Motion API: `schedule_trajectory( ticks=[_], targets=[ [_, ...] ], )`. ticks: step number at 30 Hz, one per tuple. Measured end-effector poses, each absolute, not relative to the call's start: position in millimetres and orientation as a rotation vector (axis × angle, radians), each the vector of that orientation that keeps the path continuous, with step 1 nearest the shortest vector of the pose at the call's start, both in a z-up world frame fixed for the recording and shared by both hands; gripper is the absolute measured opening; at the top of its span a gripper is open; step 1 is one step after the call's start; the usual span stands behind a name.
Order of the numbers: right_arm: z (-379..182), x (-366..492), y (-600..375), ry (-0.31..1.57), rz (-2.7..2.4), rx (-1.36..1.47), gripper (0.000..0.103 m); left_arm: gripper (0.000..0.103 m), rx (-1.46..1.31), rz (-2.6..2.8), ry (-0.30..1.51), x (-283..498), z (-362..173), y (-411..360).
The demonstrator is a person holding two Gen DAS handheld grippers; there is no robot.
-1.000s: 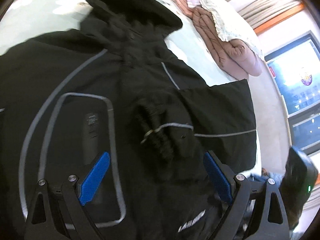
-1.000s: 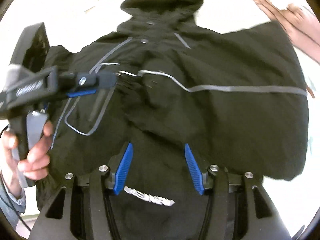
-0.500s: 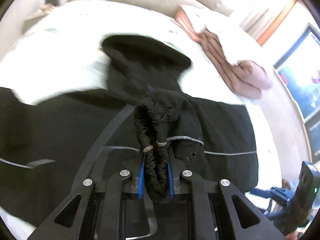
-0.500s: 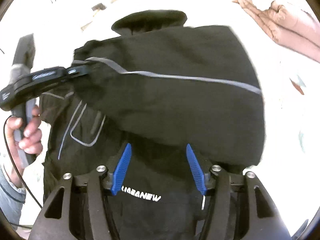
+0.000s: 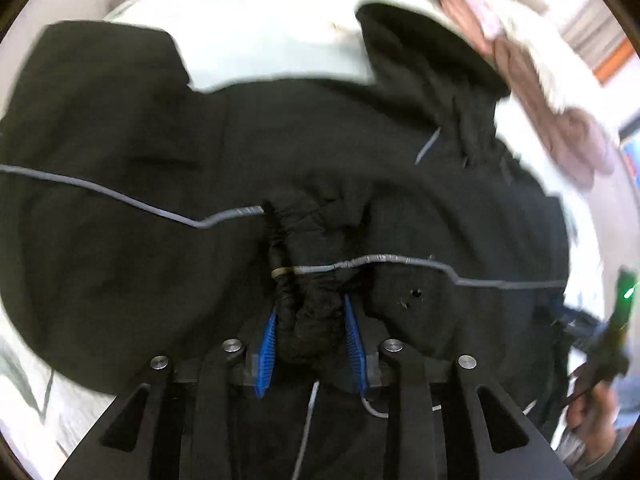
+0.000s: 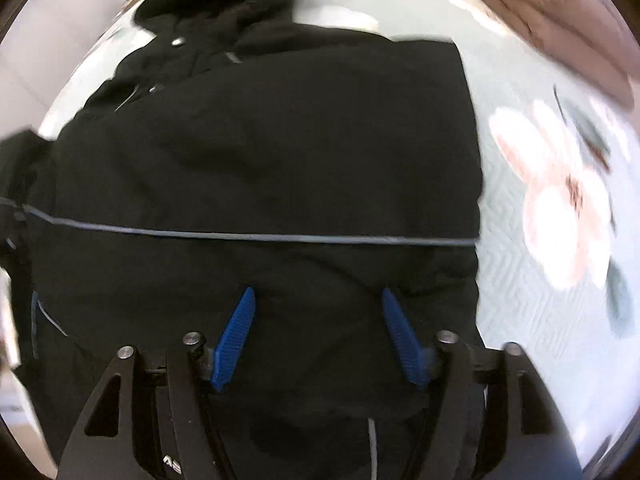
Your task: Fold large clothes
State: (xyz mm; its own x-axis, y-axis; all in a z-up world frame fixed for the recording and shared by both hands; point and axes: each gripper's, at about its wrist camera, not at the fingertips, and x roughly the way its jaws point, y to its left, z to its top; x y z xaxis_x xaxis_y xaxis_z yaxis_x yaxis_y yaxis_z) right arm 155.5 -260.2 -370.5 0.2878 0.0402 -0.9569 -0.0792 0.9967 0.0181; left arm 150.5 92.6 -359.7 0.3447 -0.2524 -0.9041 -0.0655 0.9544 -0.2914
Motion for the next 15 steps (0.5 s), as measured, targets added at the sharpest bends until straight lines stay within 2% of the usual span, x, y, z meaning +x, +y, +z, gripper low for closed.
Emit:
schedule_trajectory(
  ticks=[2,5,6,9,11,15],
  targets=[
    [-367.6,155.4,-255.9,1.285,0.072,-0.066,0.08,0.04,-0.317,-0.098,1.157,143.6,-341.0,101.1],
    [-347.8,149.5,-258.5,1.265,0.096,0.001,0.079,0.057,-0.37,-0.078,1.069,133.0,-311.2,122.4],
    [-339.1,145.6,-258.5,1.24,0.113,0.02,0.079,0.059,-0.392,-0.094,1.047,132.4,-303.5,123.7],
    [-313.7,130.4,-247.4,1.148,0.149,0.005,0.079,0.061,-0.391,-0.184,1.032,131.0,-290.7,104.4],
    [-317.3,126.9,-242.5,1.143,0.157,-0.029,0.079,0.06,-0.344,-0.216,1.063,131.0,-298.0,80.5],
    [-345.7,125.2,-241.2,1.203,0.14,-0.088,0.079,0.06,-0.323,-0.223,1.167,136.3,-347.2,33.3]
  ],
)
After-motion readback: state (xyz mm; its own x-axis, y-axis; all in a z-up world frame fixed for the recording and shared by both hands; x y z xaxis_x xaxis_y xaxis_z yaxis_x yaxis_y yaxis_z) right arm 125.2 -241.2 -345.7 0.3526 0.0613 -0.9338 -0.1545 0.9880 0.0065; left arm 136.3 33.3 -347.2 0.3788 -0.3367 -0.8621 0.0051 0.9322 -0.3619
